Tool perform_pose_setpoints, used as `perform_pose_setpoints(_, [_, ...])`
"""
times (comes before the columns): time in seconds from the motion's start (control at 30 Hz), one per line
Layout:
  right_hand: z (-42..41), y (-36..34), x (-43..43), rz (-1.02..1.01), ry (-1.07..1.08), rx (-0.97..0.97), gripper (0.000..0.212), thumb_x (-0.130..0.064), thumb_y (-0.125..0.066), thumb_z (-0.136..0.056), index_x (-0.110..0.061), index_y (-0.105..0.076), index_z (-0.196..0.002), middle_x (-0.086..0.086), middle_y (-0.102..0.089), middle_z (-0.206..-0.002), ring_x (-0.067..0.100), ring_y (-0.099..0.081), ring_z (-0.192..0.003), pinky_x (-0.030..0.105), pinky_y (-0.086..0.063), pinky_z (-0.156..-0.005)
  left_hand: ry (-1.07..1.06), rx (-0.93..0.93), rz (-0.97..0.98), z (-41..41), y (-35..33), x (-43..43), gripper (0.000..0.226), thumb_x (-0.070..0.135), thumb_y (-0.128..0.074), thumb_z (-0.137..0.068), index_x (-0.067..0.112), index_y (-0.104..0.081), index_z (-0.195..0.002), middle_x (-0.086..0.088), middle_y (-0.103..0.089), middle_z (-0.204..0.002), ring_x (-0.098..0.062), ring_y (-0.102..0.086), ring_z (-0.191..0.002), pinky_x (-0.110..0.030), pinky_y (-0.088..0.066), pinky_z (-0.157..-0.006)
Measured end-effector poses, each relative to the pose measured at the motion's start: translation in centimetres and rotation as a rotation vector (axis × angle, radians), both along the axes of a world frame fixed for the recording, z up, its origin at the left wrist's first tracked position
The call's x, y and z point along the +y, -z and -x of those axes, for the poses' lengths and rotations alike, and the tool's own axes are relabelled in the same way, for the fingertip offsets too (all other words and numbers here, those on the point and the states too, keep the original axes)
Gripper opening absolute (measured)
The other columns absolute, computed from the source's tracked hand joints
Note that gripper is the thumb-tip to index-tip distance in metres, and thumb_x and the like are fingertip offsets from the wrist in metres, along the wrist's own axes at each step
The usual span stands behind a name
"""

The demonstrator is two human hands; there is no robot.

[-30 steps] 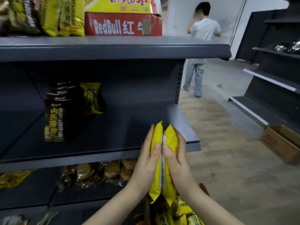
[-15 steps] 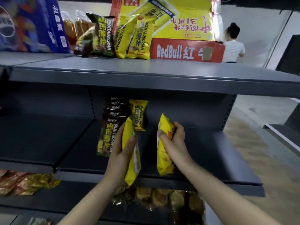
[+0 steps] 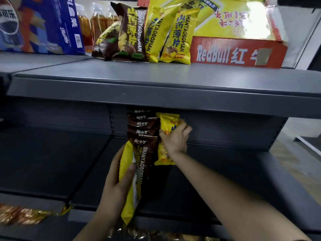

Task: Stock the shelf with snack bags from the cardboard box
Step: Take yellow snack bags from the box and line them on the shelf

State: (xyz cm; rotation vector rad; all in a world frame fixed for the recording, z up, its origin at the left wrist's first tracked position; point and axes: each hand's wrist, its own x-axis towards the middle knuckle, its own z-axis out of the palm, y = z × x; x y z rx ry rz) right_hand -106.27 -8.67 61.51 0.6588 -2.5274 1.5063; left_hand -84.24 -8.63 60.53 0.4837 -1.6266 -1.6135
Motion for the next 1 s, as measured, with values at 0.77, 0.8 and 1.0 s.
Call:
perform_pose_setpoints(0.77, [4.7,3.2,2.9,-0.848,-0.372,1.019,0.11,-0.066,-0.074,-0.058,-0.025,-0.027,-0.15,0.017,-0.011,-0.159,0.039,-0.011,-0.146,0.069,-0.02,-0.108,-0.103,0.127,0.091,1.8,-1.7,-3.5,0.045,0.044,-0.055,-0.085,0.053,-0.046,-0.128,0.022,-0.056,-0.128,0.001,-0.055,-0.116,-0.032,-0.044,-0.091])
perform_pose_setpoints(0.8, [4.5,3.3,2.4,-0.861,-0.372,1.02,0.105,-0.061,-0.076,-0.057,-0.026,-0.034,-0.147,0.016,-0.01,-0.16,0.039,-0.01,-0.146,0.068,-0.019,-0.108,-0.102,0.121,0.095,1.8,-1.7,-3.4,0.046,0.043,-0.055,-0.085,0.052,-0.045,-0.129,0.021,-0.055,-0.129,0.001,-0.055,-0.117,-0.031,-0.044,-0.091])
perform_pose_setpoints(1.0, [3.6,3.4,1.3,-0.929,-0.339,0.994,0.094,-0.067,-0.067,-0.067,-0.025,-0.035,-0.146,0.016,-0.001,-0.16,0.038,0.001,-0.147,0.07,-0.01,-0.107,-0.081,0.11,0.108,1.6,-2.0,-2.8,0.05,0.038,-0.052,-0.085,0.045,-0.043,-0.134,0.018,-0.054,-0.132,-0.002,-0.053,-0.121,-0.034,-0.043,-0.097])
